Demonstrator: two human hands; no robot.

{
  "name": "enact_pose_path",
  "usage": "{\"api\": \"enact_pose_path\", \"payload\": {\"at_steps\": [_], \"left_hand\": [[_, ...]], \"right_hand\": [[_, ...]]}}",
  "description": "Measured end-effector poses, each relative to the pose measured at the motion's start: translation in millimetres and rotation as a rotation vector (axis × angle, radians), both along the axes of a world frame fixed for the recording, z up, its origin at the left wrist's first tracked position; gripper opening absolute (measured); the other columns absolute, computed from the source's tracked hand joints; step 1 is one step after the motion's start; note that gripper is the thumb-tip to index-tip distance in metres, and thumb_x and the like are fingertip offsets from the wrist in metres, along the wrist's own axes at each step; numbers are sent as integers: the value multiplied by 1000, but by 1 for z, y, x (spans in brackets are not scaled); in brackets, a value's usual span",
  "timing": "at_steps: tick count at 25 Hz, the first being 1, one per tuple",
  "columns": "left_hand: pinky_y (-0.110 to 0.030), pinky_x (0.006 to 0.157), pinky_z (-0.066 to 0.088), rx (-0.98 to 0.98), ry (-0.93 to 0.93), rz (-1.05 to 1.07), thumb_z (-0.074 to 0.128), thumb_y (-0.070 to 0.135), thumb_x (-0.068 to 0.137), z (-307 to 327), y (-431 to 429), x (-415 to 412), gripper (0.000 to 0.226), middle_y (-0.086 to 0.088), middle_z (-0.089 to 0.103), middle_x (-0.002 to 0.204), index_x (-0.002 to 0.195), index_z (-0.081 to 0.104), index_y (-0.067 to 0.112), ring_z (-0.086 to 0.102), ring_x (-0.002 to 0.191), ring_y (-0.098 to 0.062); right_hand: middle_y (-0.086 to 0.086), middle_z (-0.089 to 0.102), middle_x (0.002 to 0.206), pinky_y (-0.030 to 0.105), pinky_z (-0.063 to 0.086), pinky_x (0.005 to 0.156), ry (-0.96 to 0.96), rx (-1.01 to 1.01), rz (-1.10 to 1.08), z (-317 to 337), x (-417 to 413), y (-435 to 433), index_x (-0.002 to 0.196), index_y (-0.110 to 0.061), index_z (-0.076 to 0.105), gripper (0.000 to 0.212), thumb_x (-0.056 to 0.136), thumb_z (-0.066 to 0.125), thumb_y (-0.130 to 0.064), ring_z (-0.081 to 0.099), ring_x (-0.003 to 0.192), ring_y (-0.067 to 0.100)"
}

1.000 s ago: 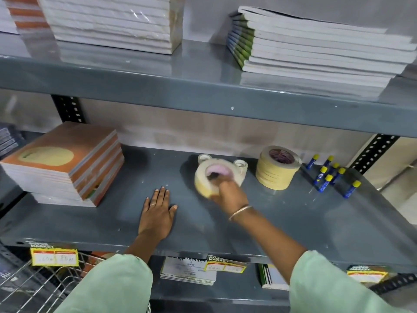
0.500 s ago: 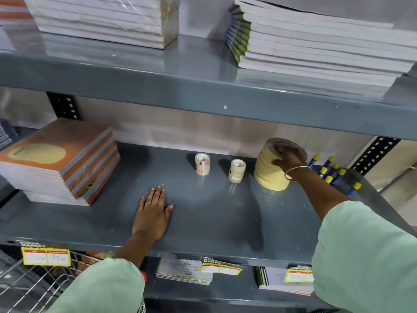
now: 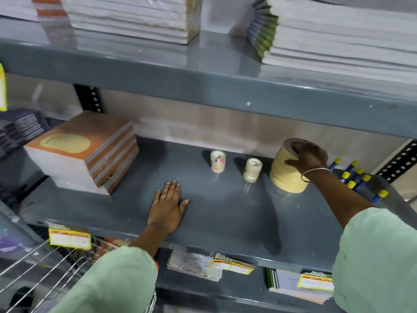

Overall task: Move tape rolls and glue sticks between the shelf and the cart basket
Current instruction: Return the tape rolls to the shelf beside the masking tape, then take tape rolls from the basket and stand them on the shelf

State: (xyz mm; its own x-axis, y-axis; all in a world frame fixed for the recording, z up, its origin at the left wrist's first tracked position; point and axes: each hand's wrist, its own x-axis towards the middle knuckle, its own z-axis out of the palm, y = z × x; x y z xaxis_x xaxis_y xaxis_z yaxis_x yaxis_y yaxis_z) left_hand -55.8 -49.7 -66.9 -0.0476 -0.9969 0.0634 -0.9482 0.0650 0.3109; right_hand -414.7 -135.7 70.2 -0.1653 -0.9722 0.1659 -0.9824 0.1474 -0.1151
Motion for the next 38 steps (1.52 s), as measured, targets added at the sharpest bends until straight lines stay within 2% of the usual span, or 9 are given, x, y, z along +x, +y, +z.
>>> {"api": "enact_pose_path", "payload": {"at_steps": [2, 7, 10, 14, 21, 25, 29, 34, 38], "left_hand": [[-37, 121, 5, 12, 38, 2, 28, 45, 95, 3, 2, 1, 63, -5, 13, 158, 145, 13, 11, 7, 147, -19], [-39, 120, 16, -125, 230, 150, 42, 29, 95, 20, 30, 28, 51, -12, 31, 151, 139, 31, 7, 24, 142, -26], [-42, 107, 37, -247, 336, 347, 49, 20, 91, 29, 78, 78, 37, -20, 51, 132, 124, 48, 3, 47, 122, -35], [-42, 94, 46, -223, 446, 649, 51, 9, 88, 7, 178, 159, 27, -19, 54, 119, 115, 53, 4, 53, 110, -34], [-42, 96, 42, 247, 394, 1023, 56, 21, 89, -125, 347, 221, 41, -16, 46, 132, 124, 46, 4, 49, 119, -35], [-41, 102, 40, 473, 448, 1020, 57, 22, 87, -198, 381, 208, 46, -15, 44, 132, 127, 42, 5, 45, 122, -33], [-41, 104, 37, 526, 500, 960, 63, 17, 82, -245, 370, 203, 56, -15, 41, 134, 130, 38, 7, 42, 124, -33], [-43, 95, 41, 525, 526, 884, 61, 14, 81, -273, 345, 190, 51, -16, 41, 133, 127, 40, 8, 39, 124, -33], [-46, 91, 44, 543, 498, 898, 58, 20, 82, -284, 340, 175, 49, -18, 41, 129, 125, 40, 5, 41, 119, -35]], "right_hand": [[33, 52, 120, 50, 41, 92, 40, -141, 46, 13, 30, 10, 121, 4, 52, 52, 82, 68, -26, 46, 113, 45], [24, 62, 108, 41, 45, 87, -225, -347, 426, 22, 167, 29, 112, -3, 61, 32, 81, 63, -13, 53, 106, 40], [22, 64, 100, 43, 49, 86, -427, -291, 703, 6, 279, 63, 100, -4, 64, 22, 78, 62, -8, 58, 98, 38], [23, 64, 101, 45, 49, 85, -555, -43, 975, -42, 408, 137, 94, -3, 64, 19, 75, 65, -6, 59, 97, 38], [21, 59, 117, 41, 46, 94, -196, 479, 1307, -197, 534, 245, 110, -2, 60, 32, 80, 66, -12, 53, 114, 36], [15, 49, 133, 44, 43, 101, 151, 714, 1349, -292, 546, 277, 125, -6, 48, 43, 87, 62, -19, 42, 128, 32], [15, 42, 137, 45, 45, 98, 451, 852, 1394, -359, 528, 283, 132, -8, 39, 56, 84, 64, -23, 38, 130, 31], [14, 42, 132, 45, 47, 92, 692, 801, 1431, -393, 502, 286, 124, -6, 42, 61, 76, 71, -31, 42, 122, 31], [13, 45, 126, 45, 53, 80, 694, 686, 1473, -403, 495, 294, 119, -7, 44, 45, 80, 65, -16, 46, 117, 31]]}}
